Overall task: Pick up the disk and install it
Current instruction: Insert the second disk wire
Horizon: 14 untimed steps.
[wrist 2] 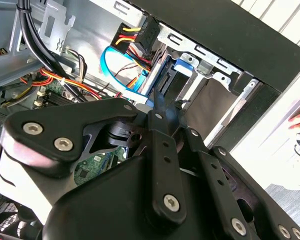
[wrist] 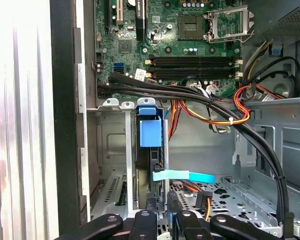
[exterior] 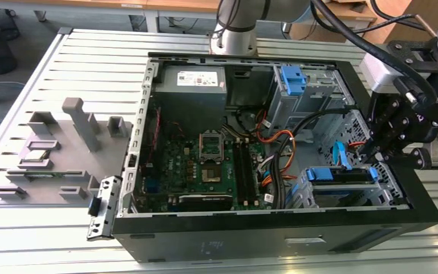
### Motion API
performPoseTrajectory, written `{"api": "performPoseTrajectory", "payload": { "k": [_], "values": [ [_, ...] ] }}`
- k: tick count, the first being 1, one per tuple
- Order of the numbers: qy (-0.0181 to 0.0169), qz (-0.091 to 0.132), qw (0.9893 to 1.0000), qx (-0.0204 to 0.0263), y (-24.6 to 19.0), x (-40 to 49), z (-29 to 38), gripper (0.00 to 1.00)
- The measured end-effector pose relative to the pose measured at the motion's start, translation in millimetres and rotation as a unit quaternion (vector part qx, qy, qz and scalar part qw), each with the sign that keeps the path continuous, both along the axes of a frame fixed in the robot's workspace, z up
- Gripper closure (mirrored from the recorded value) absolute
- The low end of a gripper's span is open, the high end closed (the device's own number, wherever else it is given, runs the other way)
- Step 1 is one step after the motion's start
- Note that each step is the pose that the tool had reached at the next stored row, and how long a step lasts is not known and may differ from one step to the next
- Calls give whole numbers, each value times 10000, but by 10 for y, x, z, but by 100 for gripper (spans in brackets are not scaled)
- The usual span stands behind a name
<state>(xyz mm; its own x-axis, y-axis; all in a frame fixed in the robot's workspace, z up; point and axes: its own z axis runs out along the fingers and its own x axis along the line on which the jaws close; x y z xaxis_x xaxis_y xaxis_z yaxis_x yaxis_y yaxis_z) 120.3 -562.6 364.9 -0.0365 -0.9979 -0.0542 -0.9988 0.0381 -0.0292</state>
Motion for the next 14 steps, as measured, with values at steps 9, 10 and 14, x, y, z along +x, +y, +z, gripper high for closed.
{"api": "performPoseTrajectory", "payload": {
  "k": [9, 10, 14],
  "values": [
    [0, 0, 10000, -1, 16, 6, 1, 76],
    [0, 0, 10000, -1, 19, 8, 1, 76],
    [0, 0, 10000, 0, 34, 32, 0, 76]
  ]
}}
